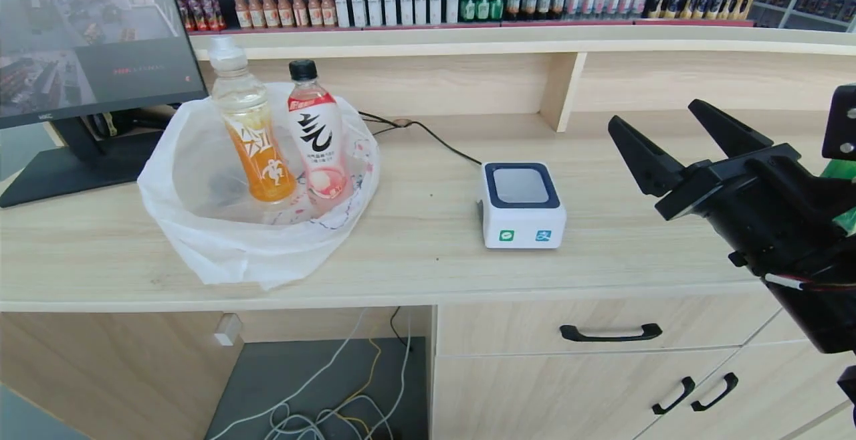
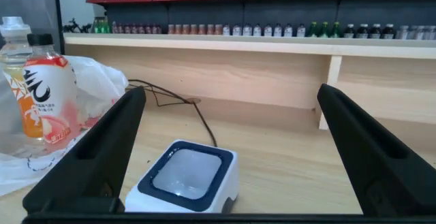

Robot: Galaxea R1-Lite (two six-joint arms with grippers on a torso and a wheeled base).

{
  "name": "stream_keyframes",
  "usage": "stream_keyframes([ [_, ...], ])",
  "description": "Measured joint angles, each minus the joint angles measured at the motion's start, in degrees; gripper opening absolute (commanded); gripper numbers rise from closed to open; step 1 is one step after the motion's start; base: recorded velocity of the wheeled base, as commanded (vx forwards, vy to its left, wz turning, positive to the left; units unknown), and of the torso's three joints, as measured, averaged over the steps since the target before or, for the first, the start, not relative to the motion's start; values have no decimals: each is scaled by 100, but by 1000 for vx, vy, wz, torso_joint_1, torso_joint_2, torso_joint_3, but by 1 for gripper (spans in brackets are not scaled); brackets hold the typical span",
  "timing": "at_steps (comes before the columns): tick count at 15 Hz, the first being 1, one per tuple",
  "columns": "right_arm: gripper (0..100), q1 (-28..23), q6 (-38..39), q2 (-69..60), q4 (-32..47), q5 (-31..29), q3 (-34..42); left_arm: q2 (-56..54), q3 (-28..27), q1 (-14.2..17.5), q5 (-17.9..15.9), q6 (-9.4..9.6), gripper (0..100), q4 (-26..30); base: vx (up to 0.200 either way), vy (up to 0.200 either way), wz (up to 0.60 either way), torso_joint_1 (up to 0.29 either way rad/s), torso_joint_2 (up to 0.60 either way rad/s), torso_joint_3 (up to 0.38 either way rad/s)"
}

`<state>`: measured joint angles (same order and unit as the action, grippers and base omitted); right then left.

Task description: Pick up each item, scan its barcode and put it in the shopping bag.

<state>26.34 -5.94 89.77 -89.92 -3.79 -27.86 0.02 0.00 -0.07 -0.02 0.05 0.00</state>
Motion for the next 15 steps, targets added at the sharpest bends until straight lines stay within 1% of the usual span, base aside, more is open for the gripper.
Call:
stream_keyframes([
  [15,100,46,-2,-116,-2,0,234,0,0,7,2,-10,100,0,0,-200,0,3,4,0],
])
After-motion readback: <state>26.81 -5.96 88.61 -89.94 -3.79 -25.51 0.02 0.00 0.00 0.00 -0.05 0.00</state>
